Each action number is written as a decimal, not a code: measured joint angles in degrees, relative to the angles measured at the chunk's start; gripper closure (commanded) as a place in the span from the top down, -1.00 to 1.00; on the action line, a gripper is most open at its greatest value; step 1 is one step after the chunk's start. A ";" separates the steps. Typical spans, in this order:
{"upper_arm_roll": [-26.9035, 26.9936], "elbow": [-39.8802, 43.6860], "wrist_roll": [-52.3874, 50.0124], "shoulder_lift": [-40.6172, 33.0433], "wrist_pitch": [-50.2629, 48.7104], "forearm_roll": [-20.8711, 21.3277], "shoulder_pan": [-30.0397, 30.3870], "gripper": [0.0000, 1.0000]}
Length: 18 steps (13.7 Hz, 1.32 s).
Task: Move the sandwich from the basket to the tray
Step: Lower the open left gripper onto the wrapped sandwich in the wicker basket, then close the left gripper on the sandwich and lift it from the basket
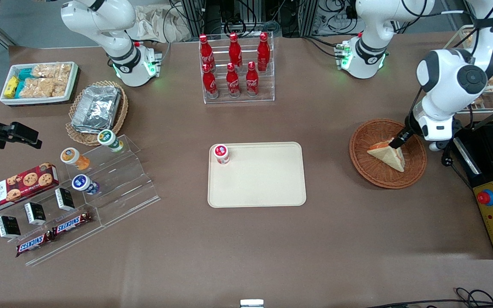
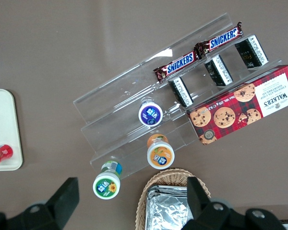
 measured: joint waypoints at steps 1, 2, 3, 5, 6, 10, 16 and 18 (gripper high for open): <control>0.03 -1.22 0.00 0.99 2.35 0.00 0.43 1.00; 0.06 -2.17 0.01 2.06 4.45 0.00 0.93 1.00; 0.10 -2.78 0.11 3.23 6.08 0.00 1.42 1.00; 0.11 -3.14 0.25 5.72 8.51 -0.01 1.90 0.98; 0.11 -3.14 0.38 7.03 9.72 -0.02 1.93 0.77; 0.07 -3.03 0.54 10.04 11.67 -0.08 1.92 -1.00; -1.16 -1.25 0.54 9.31 10.90 0.00 1.53 -1.00; -1.73 0.85 0.34 8.11 6.91 1.65 1.29 -1.00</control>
